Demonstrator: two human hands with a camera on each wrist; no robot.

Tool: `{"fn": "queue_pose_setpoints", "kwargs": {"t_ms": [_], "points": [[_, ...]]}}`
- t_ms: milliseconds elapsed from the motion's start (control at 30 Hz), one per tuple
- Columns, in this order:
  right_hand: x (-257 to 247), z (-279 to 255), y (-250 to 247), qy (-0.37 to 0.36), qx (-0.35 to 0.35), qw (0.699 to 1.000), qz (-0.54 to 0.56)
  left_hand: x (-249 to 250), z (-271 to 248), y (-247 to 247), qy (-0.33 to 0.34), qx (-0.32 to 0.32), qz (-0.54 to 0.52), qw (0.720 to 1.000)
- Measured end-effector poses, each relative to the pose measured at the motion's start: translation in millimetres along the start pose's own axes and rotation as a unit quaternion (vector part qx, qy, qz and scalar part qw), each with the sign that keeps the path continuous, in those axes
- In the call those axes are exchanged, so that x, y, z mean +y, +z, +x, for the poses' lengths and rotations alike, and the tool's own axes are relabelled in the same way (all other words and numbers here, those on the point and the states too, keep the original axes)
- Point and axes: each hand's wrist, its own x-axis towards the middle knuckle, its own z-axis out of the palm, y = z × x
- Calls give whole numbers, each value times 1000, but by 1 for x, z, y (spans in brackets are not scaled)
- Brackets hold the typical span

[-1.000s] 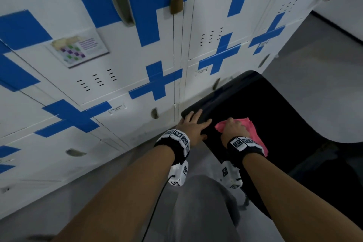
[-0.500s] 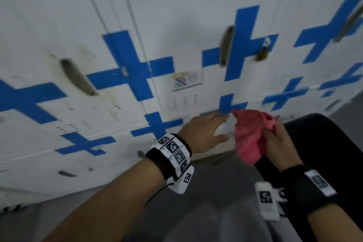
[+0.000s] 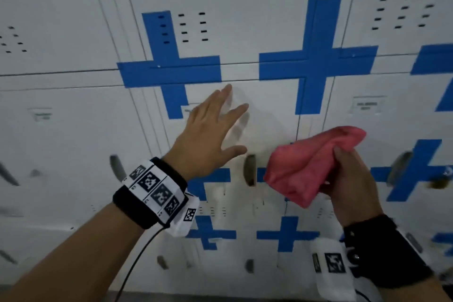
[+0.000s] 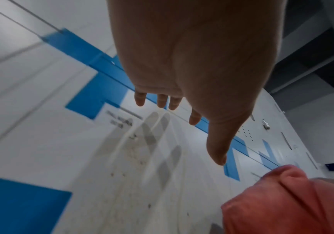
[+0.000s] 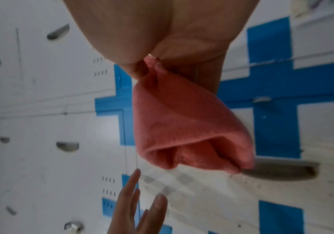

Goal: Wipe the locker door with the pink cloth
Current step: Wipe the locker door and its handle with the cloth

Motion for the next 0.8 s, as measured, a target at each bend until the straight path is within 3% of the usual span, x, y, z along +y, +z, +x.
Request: {"fn": "queue_pose_setpoints", "kwargs": {"t_ms": [200,367,500,700,800], "points": [[-20,-11,80,-44,-36,998,-36,-30,-17,-21,-15,15,-18,1000],[-28,-23,116,-98,-63,990,-78,-39,-23,-24,-32,8,-30,999],[-27,-23,133,-136,-41,976,-164,-42,-21,-30,-28,24,-5,999],[-38,-19,148,-217,35,934,-283,-54,-4,-26,-40,50,81,995],[-30,-10,158,-265,0,886,-381,-61,3,-8,-47,62,164,983]]}}
